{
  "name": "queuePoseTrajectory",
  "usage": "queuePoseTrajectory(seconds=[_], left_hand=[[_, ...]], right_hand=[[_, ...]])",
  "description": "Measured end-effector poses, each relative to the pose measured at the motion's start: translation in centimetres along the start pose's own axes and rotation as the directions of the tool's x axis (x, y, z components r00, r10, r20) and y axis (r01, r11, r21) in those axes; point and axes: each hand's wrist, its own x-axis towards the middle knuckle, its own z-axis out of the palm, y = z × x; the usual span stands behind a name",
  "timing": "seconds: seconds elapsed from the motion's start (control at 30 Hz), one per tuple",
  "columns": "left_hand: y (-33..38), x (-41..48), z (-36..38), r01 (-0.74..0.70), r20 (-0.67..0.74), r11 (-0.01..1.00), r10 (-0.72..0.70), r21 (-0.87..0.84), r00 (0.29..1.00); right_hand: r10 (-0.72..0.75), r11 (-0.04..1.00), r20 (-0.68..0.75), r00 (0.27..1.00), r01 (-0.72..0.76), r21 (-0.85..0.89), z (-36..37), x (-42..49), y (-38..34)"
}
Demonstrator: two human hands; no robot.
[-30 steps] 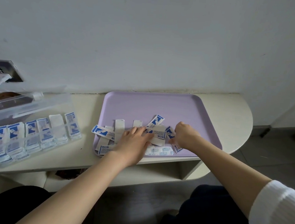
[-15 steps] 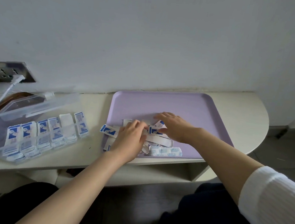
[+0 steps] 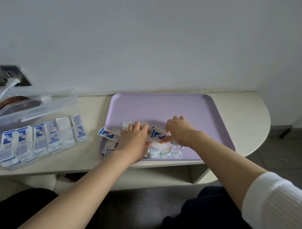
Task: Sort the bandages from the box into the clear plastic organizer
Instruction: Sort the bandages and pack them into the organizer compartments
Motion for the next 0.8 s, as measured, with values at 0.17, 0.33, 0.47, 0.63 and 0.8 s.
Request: queuePoseTrajectory(seconds=[0.17, 0.33, 0.47, 0.63, 0.8], left_hand=[[0.3, 0.4, -0.2, 0.048, 0.015, 0.995, -0.047, -0.092, 0.999], [0.6, 0.9, -0.4, 0.106, 0.056, 0.983, -0.099, -0.147, 0.994], [0.3, 1.2, -0.5, 0.145, 0.05, 0.959, -0.137, -0.242, 0.989], [-0.4, 1.2, -0.5, 0.171, -0.036, 0.833, -0.223, -0.527, 0.974], [0.0, 0.7, -0.4, 0.082, -0.169, 0.802, -0.223, -0.591, 0.96]], right_hand=[[0.029, 0.961, 0.004, 1.0, -0.029, 0.273, 0.4, -1.1, -0.1], [0.025, 0.978, -0.093, 0.995, -0.005, 0.207, -0.1, -1.5, 0.5], [-0.04, 0.937, -0.102, 0.994, 0.073, 0.34, -0.6, -1.6, 0.5], [-0.137, 0.912, -0.006, 0.991, 0.128, 0.39, -0.2, -2.1, 0.3], [-0.122, 0.973, -0.072, 0.99, 0.133, 0.191, -0.4, -2.1, 0.0]])
